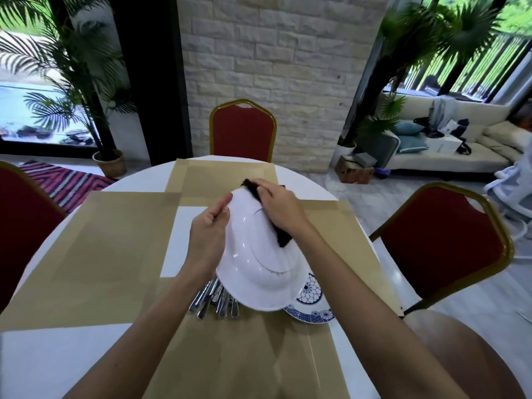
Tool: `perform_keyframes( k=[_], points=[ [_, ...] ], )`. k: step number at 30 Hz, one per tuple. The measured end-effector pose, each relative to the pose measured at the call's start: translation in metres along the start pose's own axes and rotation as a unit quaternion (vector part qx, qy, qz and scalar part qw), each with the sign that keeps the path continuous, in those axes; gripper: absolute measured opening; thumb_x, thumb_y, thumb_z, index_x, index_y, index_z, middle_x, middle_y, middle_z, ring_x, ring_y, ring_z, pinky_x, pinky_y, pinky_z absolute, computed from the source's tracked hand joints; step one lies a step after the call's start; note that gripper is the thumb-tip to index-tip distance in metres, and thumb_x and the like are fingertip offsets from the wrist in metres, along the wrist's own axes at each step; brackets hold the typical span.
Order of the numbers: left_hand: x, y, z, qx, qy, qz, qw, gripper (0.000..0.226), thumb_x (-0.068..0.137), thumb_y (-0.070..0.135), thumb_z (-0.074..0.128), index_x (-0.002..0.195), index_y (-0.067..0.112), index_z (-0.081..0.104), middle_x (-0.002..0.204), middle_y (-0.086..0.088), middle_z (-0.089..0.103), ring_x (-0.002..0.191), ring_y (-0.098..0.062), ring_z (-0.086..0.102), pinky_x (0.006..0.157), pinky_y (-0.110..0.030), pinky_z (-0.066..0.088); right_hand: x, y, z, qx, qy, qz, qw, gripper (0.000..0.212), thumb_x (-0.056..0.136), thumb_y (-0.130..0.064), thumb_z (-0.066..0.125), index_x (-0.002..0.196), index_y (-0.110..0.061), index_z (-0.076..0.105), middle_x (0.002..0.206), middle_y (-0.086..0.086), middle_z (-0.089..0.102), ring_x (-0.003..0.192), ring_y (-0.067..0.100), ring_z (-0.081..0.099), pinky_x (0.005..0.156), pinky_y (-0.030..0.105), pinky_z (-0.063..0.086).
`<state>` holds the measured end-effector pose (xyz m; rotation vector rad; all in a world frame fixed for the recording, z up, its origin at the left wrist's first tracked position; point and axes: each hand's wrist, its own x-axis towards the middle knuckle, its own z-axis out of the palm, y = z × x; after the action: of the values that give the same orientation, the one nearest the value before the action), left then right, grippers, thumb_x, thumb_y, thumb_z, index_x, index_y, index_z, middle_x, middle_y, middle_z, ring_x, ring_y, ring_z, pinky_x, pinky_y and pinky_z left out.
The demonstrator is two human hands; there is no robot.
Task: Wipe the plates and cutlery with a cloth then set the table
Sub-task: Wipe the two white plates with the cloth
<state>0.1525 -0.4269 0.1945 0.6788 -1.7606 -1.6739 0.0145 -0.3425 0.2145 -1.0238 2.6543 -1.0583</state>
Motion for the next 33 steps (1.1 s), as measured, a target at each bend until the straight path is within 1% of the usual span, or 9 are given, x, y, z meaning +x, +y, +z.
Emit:
perform_keyframes(
  k=[2,5,7,11,15,20,25,30,33],
  points=[
    [0.000,0.004,-0.003,-0.023,0.026,0.004,0.999,0.033,0.100,0.016,0.044,0.129,0.026,0.058,0.080,0.012,0.057,0.067,0.002,0.048,0.065,-0.003,0.039,0.005,0.017,-0.008,0.056,0.017,0.078,0.995,0.039,0.102,-0.027,0.033,0.133,-0.027,0.057,0.137,0.001,0.057,0.123,0.024,0.051,0.100,0.031,0.039],
    [0.007,0.005,-0.009,-0.092,0.084,-0.005,0.992,0.034,0.100,0.013,0.045,0.131,0.020,0.056,0.121,0.014,0.059,0.104,0.005,0.053,0.091,-0.009,0.037,-0.018,0.029,0.002,0.131,0.065,0.161,0.976,0.038,0.103,-0.029,0.030,0.122,-0.021,0.062,0.125,0.009,0.063,0.107,0.025,0.056,0.086,0.034,0.044],
    [0.012,0.002,-0.008,-0.113,0.119,-0.021,0.986,0.034,0.099,0.012,0.045,0.131,0.019,0.056,0.119,0.016,0.059,0.110,0.001,0.053,0.092,-0.011,0.037,-0.046,0.025,0.025,0.156,0.112,0.163,0.968,0.039,0.104,-0.031,0.029,0.133,-0.023,0.053,0.138,0.004,0.053,0.120,0.021,0.049,0.090,0.032,0.039],
    [0.013,-0.002,0.002,-0.139,0.166,-0.048,0.975,0.035,0.100,0.013,0.044,0.132,0.017,0.055,0.096,0.024,0.058,0.080,0.006,0.053,0.070,-0.001,0.040,-0.102,0.007,0.069,0.078,0.185,-0.005,0.980,0.049,0.101,-0.046,0.025,0.148,-0.038,0.030,0.159,-0.014,0.019,0.139,0.021,0.032,0.109,0.038,0.035],
    [0.014,-0.003,0.001,-0.157,0.172,-0.069,0.970,0.034,0.099,0.015,0.045,0.131,0.020,0.056,0.122,0.011,0.060,0.111,-0.011,0.057,0.099,-0.024,0.044,-0.118,0.034,0.079,-0.012,0.186,-0.191,0.964,0.042,0.105,-0.037,0.029,0.147,-0.038,0.033,0.155,-0.012,0.031,0.134,0.027,0.040,0.111,0.031,0.031],
    [0.015,-0.007,-0.008,-0.183,0.193,-0.099,0.959,0.034,0.099,0.014,0.045,0.131,0.019,0.056,0.131,0.007,0.057,0.121,-0.013,0.053,0.107,-0.033,0.040,-0.110,0.049,0.061,0.119,0.214,-0.046,0.968,0.040,0.103,-0.038,0.033,0.142,-0.043,0.033,0.150,-0.032,0.025,0.138,-0.009,0.025,0.111,0.016,0.028],
    [0.018,0.000,-0.010,-0.188,0.180,-0.095,0.961,0.035,0.099,0.013,0.046,0.132,0.018,0.056,0.130,0.007,0.058,0.120,-0.012,0.054,0.106,-0.030,0.041,-0.122,0.048,0.067,-0.015,0.205,-0.230,0.951,0.042,0.105,-0.029,0.034,0.147,-0.027,0.036,0.155,-0.009,0.034,0.143,0.023,0.030,0.112,0.030,0.033],
    [0.017,0.003,-0.017,-0.177,0.101,-0.087,0.975,0.033,0.099,0.012,0.047,0.129,0.019,0.058,0.132,0.005,0.057,0.122,-0.015,0.053,0.108,-0.036,0.040,-0.104,0.063,0.030,0.173,0.172,-0.076,0.967,0.040,0.102,-0.028,0.038,0.142,-0.030,0.040,0.149,-0.015,0.037,0.137,-0.003,0.033,0.113,0.016,0.027],
    [0.018,0.006,-0.020,-0.148,0.016,-0.086,0.985,0.031,0.098,0.015,0.049,0.126,0.023,0.060,0.130,0.001,0.059,0.122,-0.020,0.054,0.107,-0.040,0.041,-0.075,0.067,-0.009,0.176,0.100,-0.029,0.979,0.037,0.104,-0.022,0.041,0.140,-0.028,0.044,0.141,-0.016,0.041,0.133,-0.001,0.037,0.106,0.006,0.027]
  ],
)
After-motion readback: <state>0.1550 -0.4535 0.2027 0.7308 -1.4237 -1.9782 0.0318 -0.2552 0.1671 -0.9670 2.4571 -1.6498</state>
